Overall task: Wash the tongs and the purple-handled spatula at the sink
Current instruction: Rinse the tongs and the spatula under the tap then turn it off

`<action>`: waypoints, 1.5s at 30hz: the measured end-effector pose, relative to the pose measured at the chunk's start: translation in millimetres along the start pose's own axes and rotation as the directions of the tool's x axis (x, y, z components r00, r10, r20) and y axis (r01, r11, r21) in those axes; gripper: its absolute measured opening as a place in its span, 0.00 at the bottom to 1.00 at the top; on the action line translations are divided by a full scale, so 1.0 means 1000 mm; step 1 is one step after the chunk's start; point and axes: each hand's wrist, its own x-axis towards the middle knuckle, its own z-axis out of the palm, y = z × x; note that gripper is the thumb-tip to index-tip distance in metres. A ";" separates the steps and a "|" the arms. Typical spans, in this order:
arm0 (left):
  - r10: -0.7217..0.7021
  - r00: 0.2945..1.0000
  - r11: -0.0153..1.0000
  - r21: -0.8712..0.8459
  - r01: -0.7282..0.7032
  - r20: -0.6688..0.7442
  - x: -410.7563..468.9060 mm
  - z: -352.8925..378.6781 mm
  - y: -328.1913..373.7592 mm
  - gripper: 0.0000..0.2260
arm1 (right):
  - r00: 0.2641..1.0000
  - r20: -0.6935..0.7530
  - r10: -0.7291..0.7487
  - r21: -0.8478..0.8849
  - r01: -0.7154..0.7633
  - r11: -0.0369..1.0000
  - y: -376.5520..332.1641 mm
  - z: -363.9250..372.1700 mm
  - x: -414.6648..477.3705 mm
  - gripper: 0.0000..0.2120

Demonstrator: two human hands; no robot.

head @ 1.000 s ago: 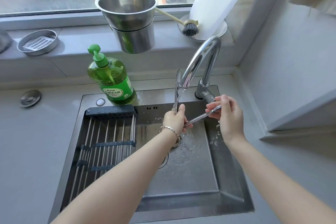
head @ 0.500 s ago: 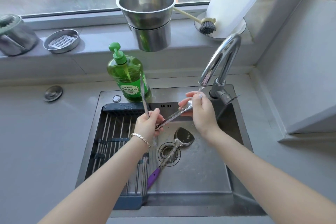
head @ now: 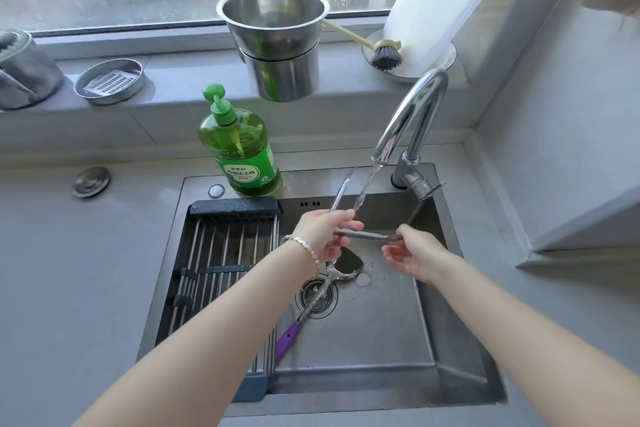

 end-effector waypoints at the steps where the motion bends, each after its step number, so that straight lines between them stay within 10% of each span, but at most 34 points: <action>1: -0.044 0.999 0.999 -0.011 0.044 0.016 0.002 0.006 0.003 0.05 | 1.000 0.000 0.030 -0.028 -0.030 0.999 0.006 -0.005 0.003 0.10; 5: -0.086 0.996 0.986 0.144 0.087 -0.010 0.008 0.032 0.018 0.07 | 0.997 -0.014 0.082 -0.194 -0.083 0.977 0.021 -0.017 0.009 0.08; 12: 0.356 0.929 0.689 0.700 -0.188 -0.101 0.011 0.040 0.022 0.20 | 1.000 -0.008 -0.003 -0.379 0.000 0.925 0.027 -0.021 0.017 0.08; 22: 0.190 0.981 0.976 0.105 -0.192 0.026 0.025 0.031 0.008 0.20 | 0.997 0.073 0.002 -0.414 0.029 0.910 0.040 -0.012 0.022 0.07; 34: 0.052 0.973 0.997 0.070 -0.037 -0.227 0.069 -0.045 -0.053 0.16 | 0.996 0.030 0.079 -0.579 -0.047 0.814 0.117 0.036 0.090 0.13; 45: 0.005 0.963 0.999 -0.043 -0.017 -0.270 0.114 -0.083 -0.106 0.13 | 0.971 0.025 0.238 0.091 -0.239 0.967 0.160 0.128 0.201 0.12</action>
